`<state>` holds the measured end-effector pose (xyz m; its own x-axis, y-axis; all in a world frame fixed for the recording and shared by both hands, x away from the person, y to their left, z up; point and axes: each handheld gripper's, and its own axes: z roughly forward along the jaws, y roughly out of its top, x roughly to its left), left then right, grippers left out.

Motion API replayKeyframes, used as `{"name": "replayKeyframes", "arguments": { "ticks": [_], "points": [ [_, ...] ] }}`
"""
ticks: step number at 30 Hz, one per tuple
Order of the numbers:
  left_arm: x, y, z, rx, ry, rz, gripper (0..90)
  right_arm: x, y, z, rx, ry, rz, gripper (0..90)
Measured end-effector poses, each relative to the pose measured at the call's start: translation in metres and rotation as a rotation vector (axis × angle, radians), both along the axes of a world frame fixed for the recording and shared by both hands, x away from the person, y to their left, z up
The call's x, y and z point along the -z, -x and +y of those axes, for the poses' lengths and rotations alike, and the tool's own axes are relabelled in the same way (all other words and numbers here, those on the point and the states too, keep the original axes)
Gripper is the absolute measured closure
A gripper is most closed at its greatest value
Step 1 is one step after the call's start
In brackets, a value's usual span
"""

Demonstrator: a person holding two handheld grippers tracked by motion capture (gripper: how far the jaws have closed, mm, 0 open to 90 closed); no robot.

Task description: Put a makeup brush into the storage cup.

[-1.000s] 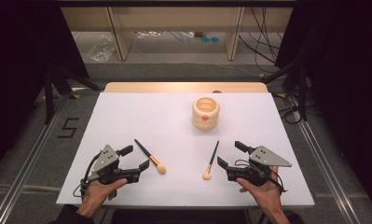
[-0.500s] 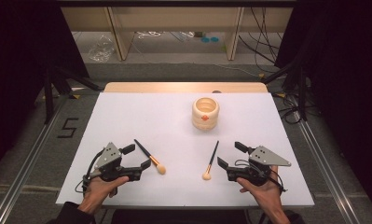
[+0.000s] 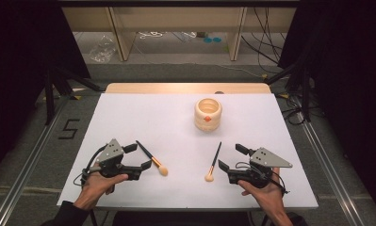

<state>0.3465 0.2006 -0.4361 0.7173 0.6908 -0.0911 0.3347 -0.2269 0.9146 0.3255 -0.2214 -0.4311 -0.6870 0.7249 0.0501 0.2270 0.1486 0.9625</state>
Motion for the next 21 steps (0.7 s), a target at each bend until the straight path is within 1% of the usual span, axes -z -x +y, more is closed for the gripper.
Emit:
{"name": "replayKeyframes", "arguments": {
  "ticks": [1,2,4,5,6,7,8,9,10,11,12,13,14,16,17,18,19,21],
  "points": [
    [-0.001,-0.002,0.000,0.003,0.001,0.001,15.8,0.000,0.000,0.000,0.003,0.000,0.001,16.1],
    [-0.003,-0.004,0.001,0.013,-0.012,0.004,15.8,0.000,-0.001,0.000,-0.010,0.006,0.017,16.1],
    [-0.006,-0.009,0.003,0.034,-0.030,0.004,15.8,0.000,-0.001,-0.001,-0.010,0.010,0.019,16.2],
    [-0.008,-0.012,0.004,0.047,-0.045,-0.001,15.8,0.001,-0.001,0.000,-0.001,0.007,0.007,16.2],
    [-0.011,-0.015,0.005,0.058,-0.060,-0.005,15.8,0.001,-0.002,0.000,-0.009,0.008,0.013,16.4],
    [-0.012,-0.016,0.005,0.062,-0.065,-0.005,15.8,0.001,-0.002,0.000,-0.009,0.008,0.013,16.4],
    [-0.014,-0.019,0.005,0.070,-0.083,-0.005,16.0,0.002,-0.002,0.002,-0.018,-0.007,0.012,16.5],
    [-0.016,-0.021,0.005,0.082,-0.101,-0.006,16.0,0.002,-0.002,0.002,-0.018,-0.007,0.012,16.5],
    [-0.018,-0.024,0.003,0.104,-0.149,-0.011,16.0,0.002,-0.001,0.002,-0.017,-0.006,0.017,16.5],
    [-0.019,-0.026,0.002,0.112,-0.184,-0.024,16.1,0.002,-0.002,0.002,-0.027,0.003,0.014,16.7],
    [-0.021,-0.028,0.000,0.121,-0.208,-0.029,16.4,0.002,-0.002,0.002,-0.028,0.007,0.017,16.6],
    [-0.021,-0.030,-0.001,0.136,-0.218,-0.032,16.9,0.002,-0.001,0.002,-0.029,0.007,0.020,16.7],
    [-0.023,-0.032,-0.002,0.150,-0.246,-0.031,17.7,0.002,-0.001,0.003,-0.026,0.011,0.023,16.7],
    [-0.024,-0.038,-0.006,0.176,-0.278,-0.036,18.7,0.003,-0.001,0.003,-0.019,0.017,0.018,17.0],
    [-0.025,-0.041,-0.007,0.197,-0.311,-0.035,19.3,0.003,-0.001,0.003,-0.021,0.018,0.017,17.0],
    [-0.024,-0.044,-0.009,0.210,-0.313,-0.033,19.4,0.003,-0.001,0.003,-0.023,0.020,0.017,17.2],
    [-0.024,-0.046,-0.010,0.223,-0.324,-0.023,19.3,0.002,-0.001,0.003,-0.019,0.021,0.022,17.2],
    [-0.022,-0.050,-0.014,0.234,-0.329,-0.002,19.3,0.002,-0.001,0.003,-0.020,0.023,0.023,17.2]
  ]
}}
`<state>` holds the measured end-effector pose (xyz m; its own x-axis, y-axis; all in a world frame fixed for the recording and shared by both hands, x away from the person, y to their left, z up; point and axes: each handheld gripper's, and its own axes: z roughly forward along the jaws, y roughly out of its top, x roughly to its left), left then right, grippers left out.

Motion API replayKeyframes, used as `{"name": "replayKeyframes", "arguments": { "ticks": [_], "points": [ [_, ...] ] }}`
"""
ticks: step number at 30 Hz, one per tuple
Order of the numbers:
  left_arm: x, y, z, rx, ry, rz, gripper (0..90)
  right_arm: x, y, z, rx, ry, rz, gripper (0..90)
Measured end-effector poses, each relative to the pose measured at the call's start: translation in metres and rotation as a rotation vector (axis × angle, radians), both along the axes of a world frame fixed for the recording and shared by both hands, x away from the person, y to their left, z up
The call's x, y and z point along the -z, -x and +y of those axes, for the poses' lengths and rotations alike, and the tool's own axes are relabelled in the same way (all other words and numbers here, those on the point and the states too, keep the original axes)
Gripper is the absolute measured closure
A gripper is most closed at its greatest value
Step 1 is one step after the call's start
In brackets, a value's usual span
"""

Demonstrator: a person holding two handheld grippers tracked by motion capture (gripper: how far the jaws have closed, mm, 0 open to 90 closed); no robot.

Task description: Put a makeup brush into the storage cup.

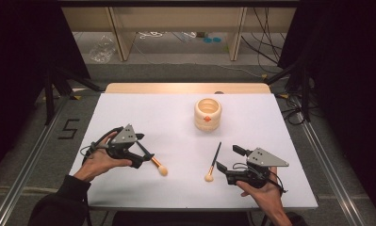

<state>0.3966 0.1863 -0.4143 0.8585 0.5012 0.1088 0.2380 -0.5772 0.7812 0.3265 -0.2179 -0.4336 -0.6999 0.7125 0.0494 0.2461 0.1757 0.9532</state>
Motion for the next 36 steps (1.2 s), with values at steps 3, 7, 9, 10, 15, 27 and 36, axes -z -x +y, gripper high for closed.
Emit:
{"name": "replayKeyframes", "arguments": {
  "ticks": [3,7,9,10,15,27,36],
  "points": [
    [0.004,-0.007,-0.003,0.019,-0.011,0.041,19.4,0.000,0.000,0.000,-0.009,-0.001,0.006,17.2],
    [0.008,-0.019,-0.004,0.068,-0.053,0.090,20.3,0.001,0.000,0.001,-0.023,-0.005,0.006,17.3],
    [0.008,-0.025,-0.004,0.100,-0.027,0.127,20.3,0.002,-0.001,0.002,-0.028,-0.009,0.007,17.4],
    [0.009,-0.027,-0.004,0.107,-0.020,0.135,20.8,0.001,0.000,0.002,-0.026,0.009,0.006,17.4],
    [0.013,-0.038,-0.005,0.152,-0.100,0.143,24.3,0.002,-0.001,0.004,-0.038,0.010,0.008,17.4],
    [0.032,-0.057,-0.012,0.231,-0.196,0.213,24.8,0.002,-0.001,0.003,-0.031,0.043,-0.010,17.4],
    [0.042,-0.067,-0.005,0.246,-0.200,0.243,27.6,0.003,-0.001,0.005,-0.052,0.027,0.012,17.5]
  ]
}}
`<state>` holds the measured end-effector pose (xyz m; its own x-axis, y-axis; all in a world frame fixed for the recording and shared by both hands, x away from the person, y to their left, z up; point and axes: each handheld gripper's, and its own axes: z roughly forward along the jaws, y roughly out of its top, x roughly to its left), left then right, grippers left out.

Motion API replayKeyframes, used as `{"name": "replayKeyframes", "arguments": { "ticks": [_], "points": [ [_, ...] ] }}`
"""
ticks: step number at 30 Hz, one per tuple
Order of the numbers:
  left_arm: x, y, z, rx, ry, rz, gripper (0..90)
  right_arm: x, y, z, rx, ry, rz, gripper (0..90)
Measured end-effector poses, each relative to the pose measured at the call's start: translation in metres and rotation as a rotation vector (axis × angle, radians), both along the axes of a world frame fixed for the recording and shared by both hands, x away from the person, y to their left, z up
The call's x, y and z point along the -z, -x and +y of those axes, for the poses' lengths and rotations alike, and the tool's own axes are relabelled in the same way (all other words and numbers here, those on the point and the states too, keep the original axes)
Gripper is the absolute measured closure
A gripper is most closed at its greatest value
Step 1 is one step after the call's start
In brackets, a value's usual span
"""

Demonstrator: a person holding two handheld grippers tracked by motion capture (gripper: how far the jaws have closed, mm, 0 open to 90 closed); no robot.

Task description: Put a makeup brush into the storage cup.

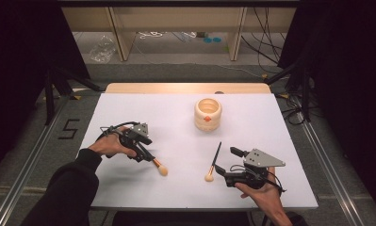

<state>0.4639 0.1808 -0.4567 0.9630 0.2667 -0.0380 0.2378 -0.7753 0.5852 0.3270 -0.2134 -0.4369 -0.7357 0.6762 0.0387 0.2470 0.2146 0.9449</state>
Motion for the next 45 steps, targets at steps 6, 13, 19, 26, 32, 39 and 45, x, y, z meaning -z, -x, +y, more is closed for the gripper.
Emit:
{"name": "replayKeyframes", "arguments": {
  "ticks": [6,13,19,26,32,39,45],
  "points": [
    [0.001,0.002,-0.003,0.007,-0.020,0.014,29.1,0.000,-0.002,0.000,0.001,0.012,-0.022,17.5],
    [0.006,0.003,-0.008,0.036,-0.087,0.019,32.4,0.000,-0.001,0.001,-0.007,0.017,-0.017,17.5],
    [0.004,-0.003,-0.009,0.048,-0.163,0.003,34.7,0.000,-0.001,0.002,-0.008,0.030,-0.017,17.7],
    [0.009,-0.004,-0.017,0.072,-0.199,0.015,36.7,0.001,-0.001,0.002,-0.021,0.036,-0.005,18.0],
    [0.007,-0.007,-0.020,0.085,-0.257,0.017,43.8,0.001,0.000,0.003,-0.037,0.044,0.007,18.3],
    [0.008,-0.006,-0.022,0.085,-0.284,0.033,52.6,0.002,-0.001,0.004,-0.044,0.048,0.008,18.8],
    [0.007,-0.006,-0.024,0.082,-0.293,0.048,59.7,0.002,0.000,0.005,-0.045,0.047,0.008,18.9]
  ]
}}
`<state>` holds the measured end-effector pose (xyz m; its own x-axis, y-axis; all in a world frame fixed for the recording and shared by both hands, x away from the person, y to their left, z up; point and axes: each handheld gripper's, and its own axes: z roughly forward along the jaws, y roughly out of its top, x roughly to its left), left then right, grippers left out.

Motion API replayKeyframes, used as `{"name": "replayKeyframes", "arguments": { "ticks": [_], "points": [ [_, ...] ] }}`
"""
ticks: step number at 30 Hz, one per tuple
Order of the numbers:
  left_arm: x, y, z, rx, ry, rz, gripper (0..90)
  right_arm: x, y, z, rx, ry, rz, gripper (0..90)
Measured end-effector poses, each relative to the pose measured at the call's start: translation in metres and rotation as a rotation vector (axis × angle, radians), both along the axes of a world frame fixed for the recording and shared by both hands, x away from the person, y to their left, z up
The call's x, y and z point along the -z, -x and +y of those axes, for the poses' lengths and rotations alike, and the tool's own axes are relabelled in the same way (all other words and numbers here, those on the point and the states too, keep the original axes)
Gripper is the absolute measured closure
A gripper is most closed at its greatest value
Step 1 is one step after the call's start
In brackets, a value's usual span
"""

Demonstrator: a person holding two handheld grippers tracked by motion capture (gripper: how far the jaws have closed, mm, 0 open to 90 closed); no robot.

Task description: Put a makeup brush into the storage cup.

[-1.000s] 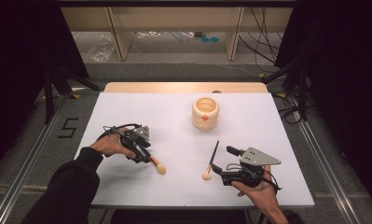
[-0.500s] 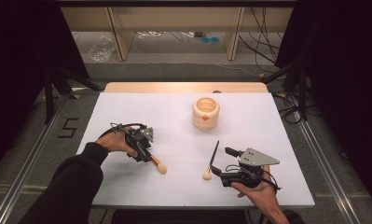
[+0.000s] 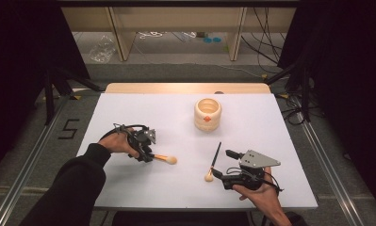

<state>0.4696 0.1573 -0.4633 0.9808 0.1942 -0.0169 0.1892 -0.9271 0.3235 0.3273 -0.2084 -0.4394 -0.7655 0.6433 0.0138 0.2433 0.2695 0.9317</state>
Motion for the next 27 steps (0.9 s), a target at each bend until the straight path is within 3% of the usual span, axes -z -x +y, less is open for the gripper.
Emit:
{"name": "replayKeyframes", "arguments": {
  "ticks": [9,15,20,27],
  "points": [
    [-0.004,-0.006,-0.013,0.039,-0.128,0.022,67.1,0.001,-0.001,0.001,-0.012,-0.002,0.002,19.3],
    [-0.005,-0.007,-0.020,0.059,-0.186,0.034,71.8,0.000,0.000,0.000,-0.015,0.006,0.006,19.6],
    [-0.006,-0.007,-0.020,0.062,-0.198,0.037,76.1,0.001,0.000,0.000,-0.018,0.007,0.012,19.7],
    [-0.006,-0.006,-0.021,0.029,-0.208,0.050,78.0,0.001,0.000,0.001,-0.019,0.003,0.010,19.8]
  ]
}}
